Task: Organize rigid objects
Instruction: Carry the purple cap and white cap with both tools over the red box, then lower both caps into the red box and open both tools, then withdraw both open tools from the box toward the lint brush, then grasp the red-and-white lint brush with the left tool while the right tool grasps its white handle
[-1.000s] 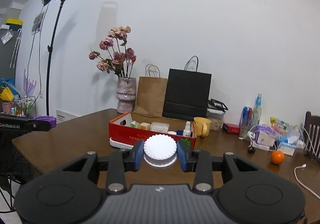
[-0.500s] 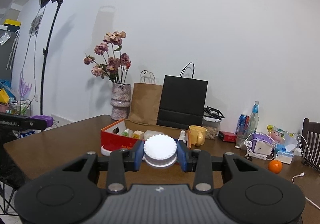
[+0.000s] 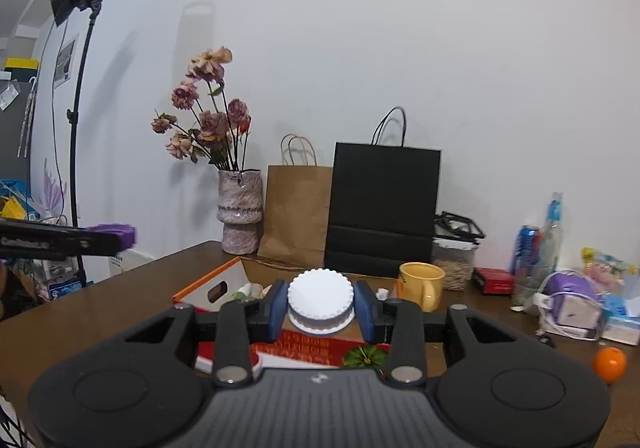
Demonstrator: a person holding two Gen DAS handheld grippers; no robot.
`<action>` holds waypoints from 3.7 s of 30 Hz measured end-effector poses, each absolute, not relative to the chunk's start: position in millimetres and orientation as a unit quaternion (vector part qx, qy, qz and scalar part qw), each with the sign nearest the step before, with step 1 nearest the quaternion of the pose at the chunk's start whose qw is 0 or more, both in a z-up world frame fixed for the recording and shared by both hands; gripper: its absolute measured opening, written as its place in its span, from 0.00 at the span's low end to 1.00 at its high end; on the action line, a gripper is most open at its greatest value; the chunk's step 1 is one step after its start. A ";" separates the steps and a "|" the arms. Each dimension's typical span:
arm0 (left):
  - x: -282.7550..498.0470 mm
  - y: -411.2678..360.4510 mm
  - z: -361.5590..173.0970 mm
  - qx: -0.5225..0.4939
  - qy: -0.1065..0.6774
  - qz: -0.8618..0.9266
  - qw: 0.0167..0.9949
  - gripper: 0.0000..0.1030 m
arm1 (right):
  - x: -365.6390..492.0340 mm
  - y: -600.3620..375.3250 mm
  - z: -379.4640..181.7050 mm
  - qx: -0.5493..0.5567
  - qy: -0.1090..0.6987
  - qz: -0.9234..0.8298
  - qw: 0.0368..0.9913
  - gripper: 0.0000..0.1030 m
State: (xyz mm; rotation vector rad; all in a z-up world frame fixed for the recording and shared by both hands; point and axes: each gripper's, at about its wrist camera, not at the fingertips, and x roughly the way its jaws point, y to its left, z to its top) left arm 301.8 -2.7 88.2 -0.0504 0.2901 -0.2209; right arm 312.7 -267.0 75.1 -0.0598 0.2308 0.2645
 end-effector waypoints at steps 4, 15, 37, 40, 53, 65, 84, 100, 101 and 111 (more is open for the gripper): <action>362.1 -20.5 83.1 -0.010 0.173 -0.113 0.978 0.50 | 373.3 -262.1 72.4 -0.032 0.135 0.141 0.980 0.34; 544.3 -42.3 44.1 0.012 0.306 -0.081 0.948 0.50 | 566.5 -228.6 25.0 -0.033 0.294 0.150 0.943 0.34; 554.7 -23.0 40.1 0.035 0.314 -0.066 0.946 0.65 | 570.7 -218.4 40.0 -0.084 0.284 0.121 0.947 0.50; 525.5 -18.0 58.8 0.044 0.293 -0.066 0.953 0.65 | 542.7 -224.2 57.6 -0.088 0.268 0.118 0.952 0.52; 345.8 15.6 114.8 0.043 0.171 -0.046 0.983 0.79 | 376.0 -242.0 100.1 -0.104 0.193 0.142 0.965 0.61; 202.6 36.5 86.9 0.012 0.132 -0.037 0.990 0.89 | 225.2 -251.0 88.9 -0.091 0.097 0.129 0.983 0.70; 88.2 44.0 65.9 -0.002 0.092 -0.034 0.995 0.98 | 117.4 -249.0 44.4 -0.040 0.108 0.116 0.987 0.82; 282.3 23.3 -7.0 -0.032 0.234 -0.063 0.970 0.95 | 279.7 -253.0 -20.0 -0.016 0.213 0.099 0.972 0.63; 296.3 22.4 -8.8 -0.034 0.240 -0.068 0.968 0.92 | 294.0 -255.2 -21.7 -0.013 0.217 0.097 0.971 0.58; 409.1 17.0 -32.2 -0.065 0.309 -0.084 0.945 0.78 | 431.6 -284.9 -44.7 0.065 0.281 0.095 0.953 0.42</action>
